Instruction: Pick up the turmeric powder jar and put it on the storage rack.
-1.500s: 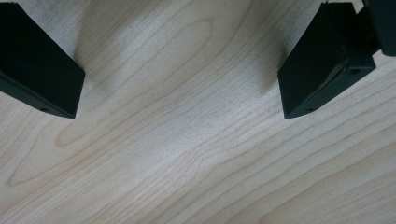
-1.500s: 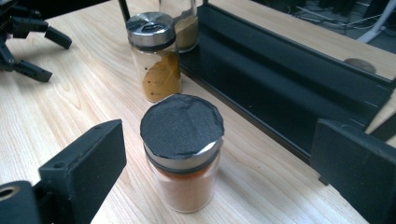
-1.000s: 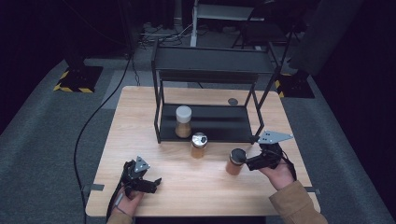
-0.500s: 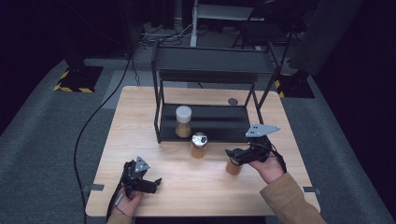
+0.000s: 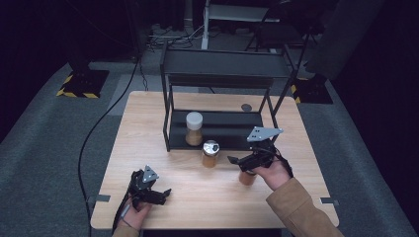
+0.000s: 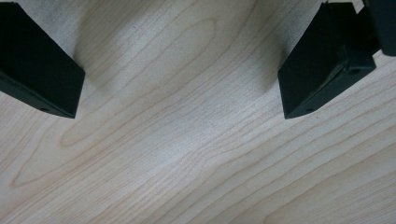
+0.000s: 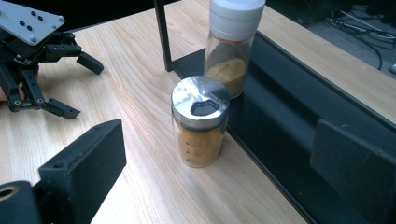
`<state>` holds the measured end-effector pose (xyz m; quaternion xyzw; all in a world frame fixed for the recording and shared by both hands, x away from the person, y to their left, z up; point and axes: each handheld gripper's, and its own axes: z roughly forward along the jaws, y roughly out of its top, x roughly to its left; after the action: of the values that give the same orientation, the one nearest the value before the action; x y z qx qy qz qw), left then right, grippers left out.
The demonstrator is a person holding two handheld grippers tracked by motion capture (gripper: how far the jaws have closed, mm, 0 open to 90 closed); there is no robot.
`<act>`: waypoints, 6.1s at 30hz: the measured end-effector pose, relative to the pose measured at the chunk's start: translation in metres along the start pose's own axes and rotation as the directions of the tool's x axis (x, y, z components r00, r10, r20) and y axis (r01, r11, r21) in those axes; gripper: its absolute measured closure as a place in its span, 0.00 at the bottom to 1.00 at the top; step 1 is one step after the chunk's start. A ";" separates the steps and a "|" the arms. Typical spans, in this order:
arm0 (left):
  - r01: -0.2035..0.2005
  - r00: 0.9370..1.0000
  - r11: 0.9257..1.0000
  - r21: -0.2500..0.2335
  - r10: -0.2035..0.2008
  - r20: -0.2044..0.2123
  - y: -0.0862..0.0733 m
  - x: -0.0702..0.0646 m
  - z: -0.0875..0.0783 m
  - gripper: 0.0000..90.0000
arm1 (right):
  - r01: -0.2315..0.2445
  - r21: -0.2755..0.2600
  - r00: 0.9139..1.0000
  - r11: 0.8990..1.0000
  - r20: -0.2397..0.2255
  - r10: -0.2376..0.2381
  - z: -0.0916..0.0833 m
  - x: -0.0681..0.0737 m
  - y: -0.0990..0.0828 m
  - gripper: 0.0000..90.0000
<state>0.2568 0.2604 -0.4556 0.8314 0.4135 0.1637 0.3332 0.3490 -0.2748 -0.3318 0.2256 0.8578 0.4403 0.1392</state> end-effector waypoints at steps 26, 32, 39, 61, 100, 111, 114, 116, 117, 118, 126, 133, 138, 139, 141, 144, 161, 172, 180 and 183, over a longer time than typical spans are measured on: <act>0.000 1.000 1.000 -0.002 0.000 0.000 0.000 0.000 0.000 0.00 | -0.017 0.053 1.000 0.998 0.021 0.016 0.042 0.014 0.038 0.04; 0.000 1.000 1.000 -0.002 0.000 0.000 0.000 0.000 0.000 0.00 | -0.028 0.052 0.999 0.998 0.019 0.027 0.052 0.013 0.038 0.04; 0.000 1.000 1.000 -0.002 0.000 0.000 0.000 0.000 0.000 0.00 | -0.034 0.075 0.999 0.997 0.015 0.033 0.068 0.011 0.040 0.04; -0.007 1.000 1.000 0.000 0.007 0.005 0.000 0.001 0.000 0.00 | -0.050 0.209 0.999 0.977 0.019 0.047 0.109 0.007 0.053 0.05; -0.016 1.000 1.000 -0.001 0.016 0.014 0.000 0.002 0.000 0.00 | -0.046 0.460 0.999 0.887 0.006 0.049 0.154 0.002 0.092 0.35; -0.017 1.000 1.000 0.000 0.017 0.014 0.000 0.002 0.000 0.00 | -0.046 0.437 0.999 0.898 0.010 0.047 0.138 -0.001 0.103 0.35; -0.017 1.000 1.000 0.000 0.017 0.014 0.000 0.002 0.000 0.00 | -0.046 0.424 0.999 0.904 0.014 0.045 0.132 -0.003 0.108 0.35; -0.017 1.000 1.000 0.000 0.017 0.014 0.000 0.002 0.000 0.00 | -0.053 0.415 0.999 0.908 0.017 0.050 0.128 -0.005 0.110 0.35; -0.017 1.000 1.000 0.000 0.017 0.014 0.000 0.002 0.000 0.00 | -0.054 0.411 0.999 0.910 0.018 0.051 0.126 -0.006 0.111 0.35; -0.017 1.000 1.000 -0.001 0.017 0.015 0.000 0.002 0.000 0.00 | -0.052 0.409 0.999 0.911 0.019 0.049 0.125 -0.007 0.112 0.35; -0.019 1.000 1.000 0.000 0.019 0.016 0.000 0.002 0.000 0.00 | -0.057 0.395 0.998 0.917 0.043 0.044 0.114 -0.012 0.121 0.35; -0.020 1.000 1.000 0.000 0.020 0.016 0.000 0.003 0.000 0.00 | -0.062 0.387 0.997 0.920 0.065 0.039 0.112 -0.016 0.127 0.35; -0.020 1.000 1.000 0.000 0.020 0.017 0.000 0.003 0.000 0.00 | -0.074 0.376 0.996 0.923 0.077 0.049 0.113 -0.022 0.129 0.35; -0.021 1.000 1.000 0.000 0.021 0.017 0.001 0.003 0.000 0.00 | -0.078 0.373 0.996 0.924 0.079 0.052 0.113 -0.023 0.129 0.35; -0.021 1.000 1.000 0.000 0.021 0.018 0.000 0.003 0.000 0.00 | -0.085 0.368 0.995 0.926 0.082 0.059 0.115 -0.026 0.129 0.35; -0.021 1.000 1.000 0.000 0.021 0.019 0.000 0.003 0.000 0.00 | -0.089 0.370 0.994 0.925 0.092 0.059 0.118 -0.029 0.129 0.35; -0.025 0.999 1.000 -0.001 0.025 0.021 0.000 0.003 0.000 0.00 | -0.135 0.390 0.987 0.911 0.131 0.090 0.143 -0.047 0.116 0.35; -0.026 0.999 1.000 -0.001 0.026 0.022 0.000 0.003 0.000 0.00 | -0.159 0.413 0.984 0.897 0.137 0.111 0.158 -0.053 0.110 0.35; -0.025 0.999 1.000 -0.002 0.025 0.024 0.000 0.003 0.000 0.00 | -0.182 0.411 0.981 0.893 0.142 0.134 0.162 -0.057 0.107 0.35; -0.026 0.999 1.000 -0.002 0.026 0.024 0.000 0.004 0.000 0.00 | -0.193 0.404 0.979 0.894 0.141 0.148 0.162 -0.059 0.105 0.34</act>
<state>0.2591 0.2630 -0.4558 0.8383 0.3985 0.1586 0.3366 0.4982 -0.1394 -0.3364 0.3476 0.9000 0.2455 0.0944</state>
